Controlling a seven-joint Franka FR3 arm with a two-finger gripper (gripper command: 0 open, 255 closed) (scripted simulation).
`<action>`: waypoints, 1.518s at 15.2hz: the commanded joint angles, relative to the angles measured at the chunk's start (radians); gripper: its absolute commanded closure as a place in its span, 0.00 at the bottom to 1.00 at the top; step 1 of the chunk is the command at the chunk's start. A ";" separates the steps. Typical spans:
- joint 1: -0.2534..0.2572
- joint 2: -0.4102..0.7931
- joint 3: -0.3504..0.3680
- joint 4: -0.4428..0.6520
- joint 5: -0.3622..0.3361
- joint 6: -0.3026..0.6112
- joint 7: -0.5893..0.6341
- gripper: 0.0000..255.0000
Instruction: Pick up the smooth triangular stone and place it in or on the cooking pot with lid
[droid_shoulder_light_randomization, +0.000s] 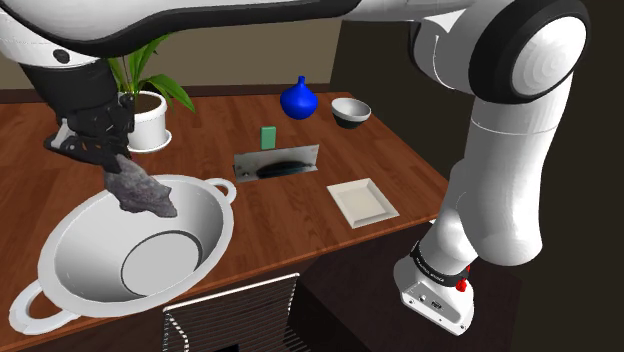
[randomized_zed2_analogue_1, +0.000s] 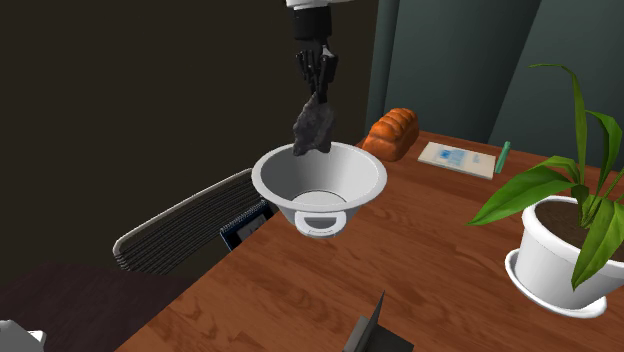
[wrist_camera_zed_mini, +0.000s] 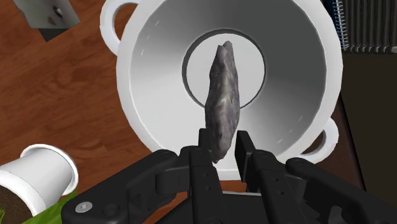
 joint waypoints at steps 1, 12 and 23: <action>-0.004 -0.004 -0.001 -0.033 0.000 0.030 0.003 1.00; -0.014 0.002 -0.006 -0.173 -0.009 0.173 0.023 1.00; -0.015 0.003 -0.006 -0.182 -0.010 0.184 0.024 0.00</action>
